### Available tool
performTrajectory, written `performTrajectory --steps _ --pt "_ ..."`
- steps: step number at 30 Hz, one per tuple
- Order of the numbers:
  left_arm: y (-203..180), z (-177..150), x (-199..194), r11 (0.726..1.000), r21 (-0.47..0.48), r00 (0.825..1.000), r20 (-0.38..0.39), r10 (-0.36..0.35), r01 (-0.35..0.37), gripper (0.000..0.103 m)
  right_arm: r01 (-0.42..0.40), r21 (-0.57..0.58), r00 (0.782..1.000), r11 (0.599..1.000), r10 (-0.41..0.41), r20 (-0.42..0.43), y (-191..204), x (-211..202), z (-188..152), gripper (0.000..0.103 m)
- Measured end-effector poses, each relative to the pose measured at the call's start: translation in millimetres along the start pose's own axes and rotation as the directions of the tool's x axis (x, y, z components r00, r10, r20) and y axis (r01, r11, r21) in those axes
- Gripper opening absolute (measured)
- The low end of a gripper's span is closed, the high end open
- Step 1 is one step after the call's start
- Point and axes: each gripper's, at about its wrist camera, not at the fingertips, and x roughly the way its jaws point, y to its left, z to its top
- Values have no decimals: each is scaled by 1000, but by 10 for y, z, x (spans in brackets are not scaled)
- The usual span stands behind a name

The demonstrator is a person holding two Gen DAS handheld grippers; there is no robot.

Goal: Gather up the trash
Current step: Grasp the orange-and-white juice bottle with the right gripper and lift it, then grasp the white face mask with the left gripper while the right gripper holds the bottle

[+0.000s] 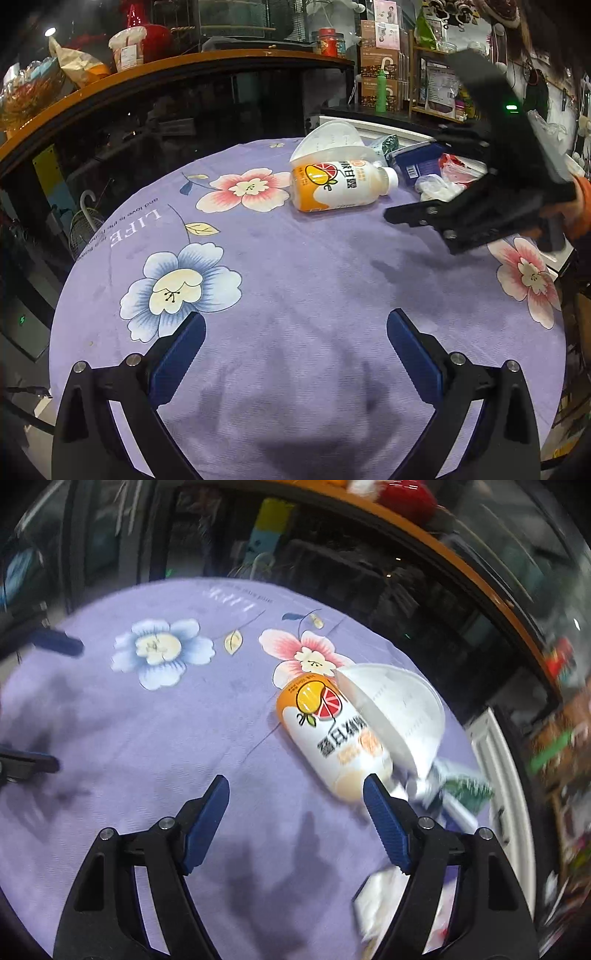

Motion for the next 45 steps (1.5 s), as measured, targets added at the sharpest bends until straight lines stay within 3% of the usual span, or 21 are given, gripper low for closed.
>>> performTrajectory --steps 11,19,28,36,45 --pt "186 30 100 1000 -26 1000 13 -8 8 97 63 -291 989 954 -99 -109 -68 634 325 68" --pt "241 25 191 999 -34 1000 8 -15 16 97 104 -371 975 923 -169 -147 -150 972 409 68" --pt "221 45 181 999 -31 1000 11 -15 16 97 111 -403 974 909 -179 -136 -89 1081 480 64" --pt "281 79 188 999 -45 1000 13 2 -1 97 65 -273 995 960 -82 -51 65 610 367 63" --pt "176 209 296 1000 9 1000 18 20 -20 97 9 10 997 1000 -10 77 103 -143 -66 63"
